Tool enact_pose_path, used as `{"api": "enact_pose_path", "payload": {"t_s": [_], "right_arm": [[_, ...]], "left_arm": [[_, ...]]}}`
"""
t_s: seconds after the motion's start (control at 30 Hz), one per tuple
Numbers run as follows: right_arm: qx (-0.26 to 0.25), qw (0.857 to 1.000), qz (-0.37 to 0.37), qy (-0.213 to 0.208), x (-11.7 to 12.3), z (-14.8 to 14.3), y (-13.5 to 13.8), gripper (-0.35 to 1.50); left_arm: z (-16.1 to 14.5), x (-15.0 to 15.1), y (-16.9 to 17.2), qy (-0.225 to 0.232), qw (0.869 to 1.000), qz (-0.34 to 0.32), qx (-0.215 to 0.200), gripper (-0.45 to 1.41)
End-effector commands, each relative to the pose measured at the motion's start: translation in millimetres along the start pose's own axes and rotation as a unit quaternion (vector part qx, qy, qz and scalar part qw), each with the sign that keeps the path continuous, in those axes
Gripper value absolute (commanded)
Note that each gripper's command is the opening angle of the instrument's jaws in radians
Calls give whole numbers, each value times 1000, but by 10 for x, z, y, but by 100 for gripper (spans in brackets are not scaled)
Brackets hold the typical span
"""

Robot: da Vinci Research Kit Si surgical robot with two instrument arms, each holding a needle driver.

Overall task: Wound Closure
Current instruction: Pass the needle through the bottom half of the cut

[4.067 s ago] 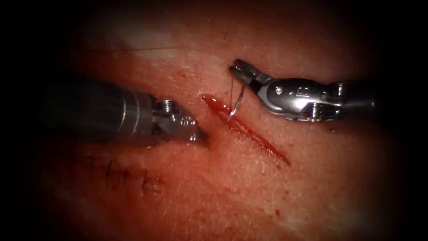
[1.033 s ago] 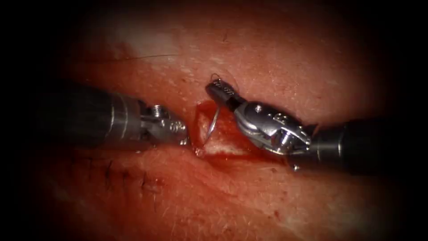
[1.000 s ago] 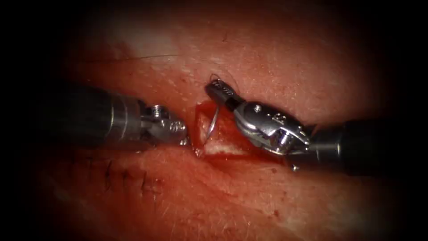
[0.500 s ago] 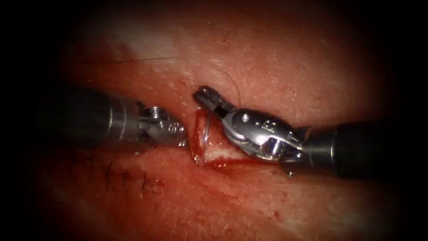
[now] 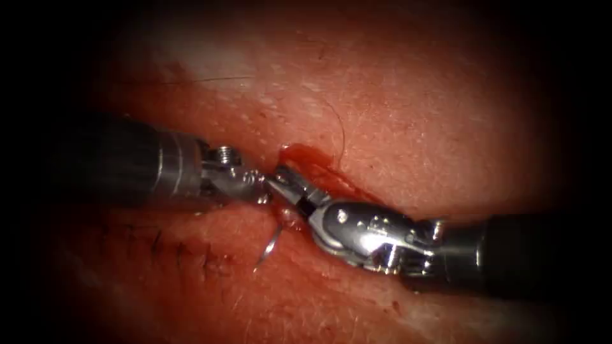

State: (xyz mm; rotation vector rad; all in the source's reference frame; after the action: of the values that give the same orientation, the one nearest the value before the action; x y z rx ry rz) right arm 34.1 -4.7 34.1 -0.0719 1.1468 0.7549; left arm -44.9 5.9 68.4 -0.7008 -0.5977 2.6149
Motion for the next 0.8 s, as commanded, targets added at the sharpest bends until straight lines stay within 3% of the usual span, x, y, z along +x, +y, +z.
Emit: {"api": "enact_pose_path", "payload": {"t_s": [0.03, 0.37, 0.43, 0.47, 0.53, 0.6, 0.8], "right_arm": [[1, 1000, -2, -2, -7, 3, -8, -35], [-11, 999, 35, -9, -5, 12, 5, -35], [-20, 999, 36, -11, -6, 16, 14, 19], [-25, 999, 39, -11, -7, 18, 21, 66], [-30, 998, 59, -11, -9, 19, 32, 103], [-34, 998, 59, -12, -11, 16, 50, 116], [-55, 997, 44, -17, -14, 4, 85, 118]], "left_arm": [[10, -1, 2, 0, 1000, 1, -1, -30], [9, -1, 3, 0, 1000, 0, -1, -32], [7, -1, 3, 0, 1000, 1, -2, -32], [6, -2, 4, 0, 1000, 1, -3, -32], [2, -2, 4, -1, 1000, 1, -1, -32], [-2, -1, 5, -1, 1000, 0, -1, -32], [-8, 5, 9, 3, 1000, -4, 0, -32]]}}
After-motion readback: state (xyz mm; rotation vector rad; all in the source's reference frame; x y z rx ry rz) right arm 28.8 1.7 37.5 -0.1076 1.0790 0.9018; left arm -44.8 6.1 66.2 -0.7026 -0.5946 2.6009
